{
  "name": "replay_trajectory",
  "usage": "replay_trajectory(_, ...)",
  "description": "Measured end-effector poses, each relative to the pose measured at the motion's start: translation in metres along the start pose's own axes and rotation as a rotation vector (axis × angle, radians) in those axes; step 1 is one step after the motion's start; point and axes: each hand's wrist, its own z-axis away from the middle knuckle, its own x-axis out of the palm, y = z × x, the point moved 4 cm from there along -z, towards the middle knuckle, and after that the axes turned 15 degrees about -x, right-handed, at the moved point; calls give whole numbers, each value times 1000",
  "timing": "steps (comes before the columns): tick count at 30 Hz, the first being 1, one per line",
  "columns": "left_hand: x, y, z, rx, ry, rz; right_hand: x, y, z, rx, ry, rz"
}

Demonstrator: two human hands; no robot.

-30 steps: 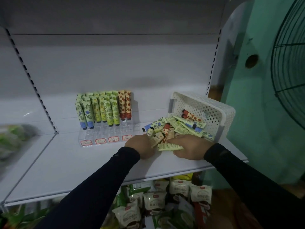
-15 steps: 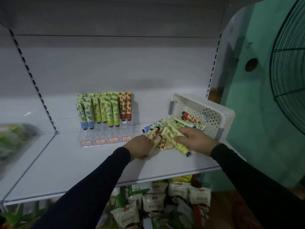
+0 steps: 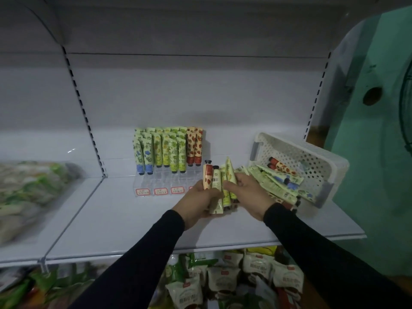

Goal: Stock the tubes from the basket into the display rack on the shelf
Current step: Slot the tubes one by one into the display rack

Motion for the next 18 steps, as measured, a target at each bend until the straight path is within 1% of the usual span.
replay_trajectory(2, -5, -2, -2, 35, 18, 5, 10, -1, -1, 10, 23, -9)
replay_trajectory(4, -12, -4, -2, 88, 0, 9, 19, 0, -3, 35, 21, -64)
replay_trajectory(7, -22, -5, 1, 145, 29, 26, 34, -4, -6, 76, -43, -187)
replay_trajectory(10, -35, -7, -2, 154, 68, 25, 48, -7, -12, 106, -87, -183)
replay_trajectory(12, -45, -9, -2, 119, 75, 74, 53, -7, -16, 123, -102, -126)
replay_trajectory(15, -68, -12, 1, 102, 104, 178, 55, -11, -24, 94, -114, 112)
replay_trajectory(18, -97, -15, 5, 133, 159, 252, 57, -23, -29, -14, -92, 251)
